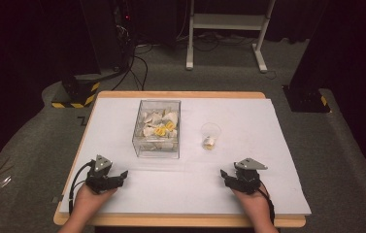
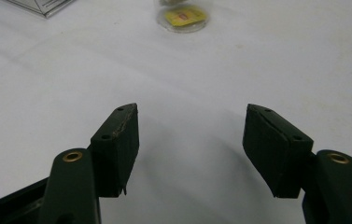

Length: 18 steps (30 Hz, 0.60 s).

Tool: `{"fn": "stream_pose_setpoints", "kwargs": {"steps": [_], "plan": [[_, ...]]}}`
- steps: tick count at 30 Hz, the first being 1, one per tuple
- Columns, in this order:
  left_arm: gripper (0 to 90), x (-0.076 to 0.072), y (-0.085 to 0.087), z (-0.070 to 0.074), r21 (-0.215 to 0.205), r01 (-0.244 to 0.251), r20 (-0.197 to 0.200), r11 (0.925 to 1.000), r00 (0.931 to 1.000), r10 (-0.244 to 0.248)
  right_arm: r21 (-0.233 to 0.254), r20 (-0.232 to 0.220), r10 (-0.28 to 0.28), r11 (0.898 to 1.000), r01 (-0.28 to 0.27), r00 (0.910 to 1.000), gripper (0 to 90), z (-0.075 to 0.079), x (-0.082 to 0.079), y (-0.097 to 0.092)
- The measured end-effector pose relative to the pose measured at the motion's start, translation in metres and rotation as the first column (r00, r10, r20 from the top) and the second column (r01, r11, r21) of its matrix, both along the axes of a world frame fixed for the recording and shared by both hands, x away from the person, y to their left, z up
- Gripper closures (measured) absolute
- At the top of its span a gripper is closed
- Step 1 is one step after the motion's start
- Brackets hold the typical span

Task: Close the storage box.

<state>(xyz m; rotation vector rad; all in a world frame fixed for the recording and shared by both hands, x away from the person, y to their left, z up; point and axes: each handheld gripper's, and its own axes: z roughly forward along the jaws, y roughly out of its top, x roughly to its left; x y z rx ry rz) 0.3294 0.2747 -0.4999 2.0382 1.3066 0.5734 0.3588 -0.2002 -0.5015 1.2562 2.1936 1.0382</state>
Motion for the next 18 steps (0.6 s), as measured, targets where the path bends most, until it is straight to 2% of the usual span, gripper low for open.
{"fn": "stream_pose_setpoints", "kwargs": {"steps": [2, 7, 10, 18], "plan": [[22.1, -0.0024, -0.0006, -0.0029, 0.027, 0.008, 0.002, 0.9996, 1.0, -0.008, -0.009, -0.007, -0.002, 1.0, 0.002, 1.0, 35.9, -0.0005, 0.0006, 0.0008], [17.7, -0.0028, 0.0062, -0.0084, -0.029, 0.01, 0.021, 0.9995, 0.9997, -0.009, -0.033, -0.043, -0.002, 0.999, 0.001, 0.9991, 33.8, -0.002, 0.0041, 0.003], [17.9, -0.0044, 0.0055, -0.009, -0.019, 0.006, 0.031, 0.9998, 0.9995, -0.006, -0.059, -0.032, -0.003, 0.998, 0.001, 0.9995, 33.2, -0.0022, 0.0033, 0.0056], [18.2, -0.0051, 0.0057, -0.0091, -0.026, 0.004, 0.029, 0.9997, 0.9996, -0.003, -0.061, -0.031, -0.007, 0.998, 0.006, 0.9995, 32.5, -0.0024, 0.0031, 0.0061]]}}
